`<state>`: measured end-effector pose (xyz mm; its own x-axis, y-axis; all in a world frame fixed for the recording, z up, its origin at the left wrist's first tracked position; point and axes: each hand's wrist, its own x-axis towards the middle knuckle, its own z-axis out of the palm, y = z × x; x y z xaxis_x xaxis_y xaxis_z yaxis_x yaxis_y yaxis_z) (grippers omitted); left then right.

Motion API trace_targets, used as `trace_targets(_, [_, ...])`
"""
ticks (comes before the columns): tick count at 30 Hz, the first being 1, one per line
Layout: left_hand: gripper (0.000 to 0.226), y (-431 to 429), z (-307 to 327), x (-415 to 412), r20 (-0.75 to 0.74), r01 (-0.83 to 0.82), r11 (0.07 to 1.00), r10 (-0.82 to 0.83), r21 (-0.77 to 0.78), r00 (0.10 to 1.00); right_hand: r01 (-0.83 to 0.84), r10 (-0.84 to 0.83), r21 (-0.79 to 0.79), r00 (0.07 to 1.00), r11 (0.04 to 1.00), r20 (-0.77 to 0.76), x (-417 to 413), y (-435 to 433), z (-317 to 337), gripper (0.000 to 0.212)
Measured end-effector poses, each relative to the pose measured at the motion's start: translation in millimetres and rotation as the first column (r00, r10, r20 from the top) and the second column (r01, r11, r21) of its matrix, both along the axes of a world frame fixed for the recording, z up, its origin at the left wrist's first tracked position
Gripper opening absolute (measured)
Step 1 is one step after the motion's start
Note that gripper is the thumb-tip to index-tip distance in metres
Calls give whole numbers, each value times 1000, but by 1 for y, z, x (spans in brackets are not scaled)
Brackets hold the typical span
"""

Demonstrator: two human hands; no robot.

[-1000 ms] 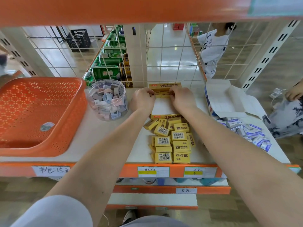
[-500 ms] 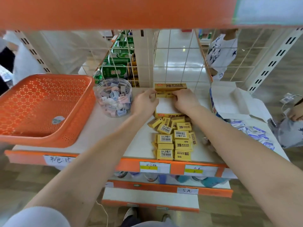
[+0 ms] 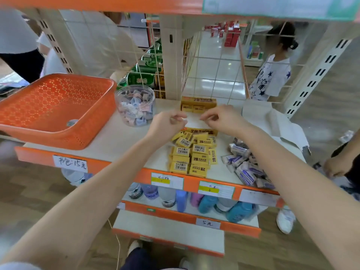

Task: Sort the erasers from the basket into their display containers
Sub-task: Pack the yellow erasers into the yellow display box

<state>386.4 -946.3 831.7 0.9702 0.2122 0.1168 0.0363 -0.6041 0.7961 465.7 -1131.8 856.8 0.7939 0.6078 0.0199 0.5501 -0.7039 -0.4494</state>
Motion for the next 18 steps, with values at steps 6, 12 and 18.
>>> trace_targets(6, [18,3,8,-14,-160,334,942,-327,20,931,-180,173,-30,972,983,-161,-15,-17,4,22])
trace_targets(12, [26,15,6,-15,-256,442,874,-389,201,885,-275,240,-96,932,957,-273,-19,-22,4,44])
trace_targets(18, [37,27,9,-11,-296,484,837,-409,256,863,-275,241,-75,923,959,-301,-21,-22,4,40])
